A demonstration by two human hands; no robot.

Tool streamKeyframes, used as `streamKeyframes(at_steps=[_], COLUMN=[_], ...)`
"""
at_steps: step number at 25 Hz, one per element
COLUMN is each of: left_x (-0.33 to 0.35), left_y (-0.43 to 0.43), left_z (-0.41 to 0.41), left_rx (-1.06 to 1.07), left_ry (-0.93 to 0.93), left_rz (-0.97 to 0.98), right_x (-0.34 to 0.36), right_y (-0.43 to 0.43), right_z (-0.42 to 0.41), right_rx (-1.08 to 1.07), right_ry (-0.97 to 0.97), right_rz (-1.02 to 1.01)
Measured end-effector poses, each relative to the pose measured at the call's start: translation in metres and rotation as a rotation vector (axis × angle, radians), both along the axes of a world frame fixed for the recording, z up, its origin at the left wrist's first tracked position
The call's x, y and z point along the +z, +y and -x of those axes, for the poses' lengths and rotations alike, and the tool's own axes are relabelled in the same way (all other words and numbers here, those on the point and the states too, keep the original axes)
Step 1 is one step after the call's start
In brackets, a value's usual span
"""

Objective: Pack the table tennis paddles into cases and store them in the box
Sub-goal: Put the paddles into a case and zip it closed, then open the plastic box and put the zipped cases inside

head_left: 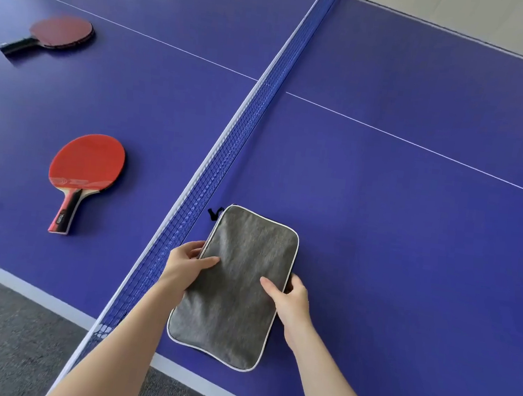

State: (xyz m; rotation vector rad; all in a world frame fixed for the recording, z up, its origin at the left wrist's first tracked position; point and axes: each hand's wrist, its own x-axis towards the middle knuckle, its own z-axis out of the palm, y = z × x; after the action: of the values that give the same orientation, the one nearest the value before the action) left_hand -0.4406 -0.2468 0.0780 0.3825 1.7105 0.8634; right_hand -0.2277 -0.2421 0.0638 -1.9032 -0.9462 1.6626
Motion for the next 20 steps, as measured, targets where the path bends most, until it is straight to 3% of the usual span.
streamKeyframes(at_steps=[8,12,16,20], left_x=[-0.009,-0.009,0.002,0.019], left_y=[-0.004,-0.004,-0.003,-0.003], left_z=[0.002,0.002,-0.009,-0.025], left_rx=[-0.057,-0.097,-0.278,-0.697], left_ry=[0.146,0.258,0.578,0.984], left_rz=[0.000,0.017,-0.036,-0.203], right_x=[0.007,0.007,0.013,0.034], right_y=[-0.001,-0.003,-0.006,-0.002], right_z=[0.008,0.006,-0.002,-0.022], right_rx=[0.108,0.108,0.141,0.277], right_ry=[-0.204,-0.185,-0.233,-0.329], right_rz=[-0.030,-0.038,-0.108,-0.241])
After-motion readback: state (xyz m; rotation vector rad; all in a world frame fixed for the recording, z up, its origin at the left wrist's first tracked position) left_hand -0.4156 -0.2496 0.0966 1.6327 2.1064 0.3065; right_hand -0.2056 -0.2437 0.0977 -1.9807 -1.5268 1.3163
